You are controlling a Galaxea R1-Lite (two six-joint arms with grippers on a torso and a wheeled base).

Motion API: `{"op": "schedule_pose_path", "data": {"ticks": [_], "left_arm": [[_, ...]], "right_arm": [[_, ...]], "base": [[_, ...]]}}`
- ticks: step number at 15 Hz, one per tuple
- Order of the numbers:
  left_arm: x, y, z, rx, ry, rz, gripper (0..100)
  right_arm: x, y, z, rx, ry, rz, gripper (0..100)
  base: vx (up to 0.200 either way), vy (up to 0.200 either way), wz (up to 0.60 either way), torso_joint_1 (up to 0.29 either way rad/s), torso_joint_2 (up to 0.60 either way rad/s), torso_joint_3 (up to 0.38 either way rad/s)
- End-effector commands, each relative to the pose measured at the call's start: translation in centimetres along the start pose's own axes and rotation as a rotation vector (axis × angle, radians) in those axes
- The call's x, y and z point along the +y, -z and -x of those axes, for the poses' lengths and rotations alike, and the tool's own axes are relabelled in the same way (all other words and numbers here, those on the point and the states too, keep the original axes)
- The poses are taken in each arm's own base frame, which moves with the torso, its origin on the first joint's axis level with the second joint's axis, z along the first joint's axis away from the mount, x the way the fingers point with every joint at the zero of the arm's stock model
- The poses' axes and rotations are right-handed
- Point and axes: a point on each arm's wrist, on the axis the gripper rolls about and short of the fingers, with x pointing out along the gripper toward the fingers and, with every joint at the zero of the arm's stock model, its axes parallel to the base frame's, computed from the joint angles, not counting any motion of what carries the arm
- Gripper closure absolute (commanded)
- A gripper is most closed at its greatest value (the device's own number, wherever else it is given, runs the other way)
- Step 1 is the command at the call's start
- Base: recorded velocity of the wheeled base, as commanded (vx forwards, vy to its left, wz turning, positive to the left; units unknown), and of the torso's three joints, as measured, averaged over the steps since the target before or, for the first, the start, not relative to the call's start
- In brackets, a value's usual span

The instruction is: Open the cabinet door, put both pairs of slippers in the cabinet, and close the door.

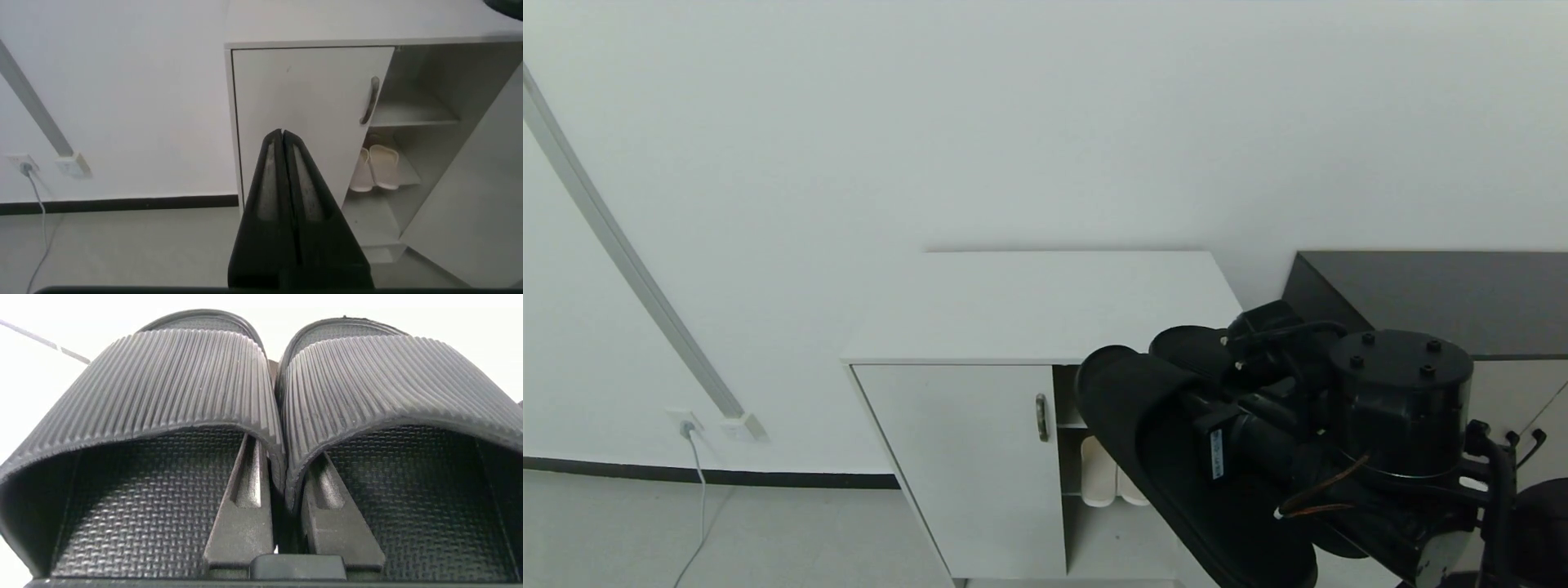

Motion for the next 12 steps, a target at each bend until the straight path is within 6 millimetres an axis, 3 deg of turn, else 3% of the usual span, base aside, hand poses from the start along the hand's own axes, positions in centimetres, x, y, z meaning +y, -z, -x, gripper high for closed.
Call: {"op": "schedule_pose_path", "data": {"ticks": [1, 12], "left_arm": [[0.0, 0.0, 0.0, 0.002, 0.000, 0.000, 100], [0.0, 0.0, 0.0, 0.002, 0.000, 0.000, 100]], "right_arm": [[-0.1, -0.1, 0.2, -0.004, 0.000, -0.002, 100], [0.8, 0.5, 1.5, 0.008, -0.047, 0.013, 100]], "base": [[0.000, 0.000, 0.00, -0.149, 0.34, 0.188], [0.000, 0.000, 0.00, -0.212, 0.51, 0.294]]}}
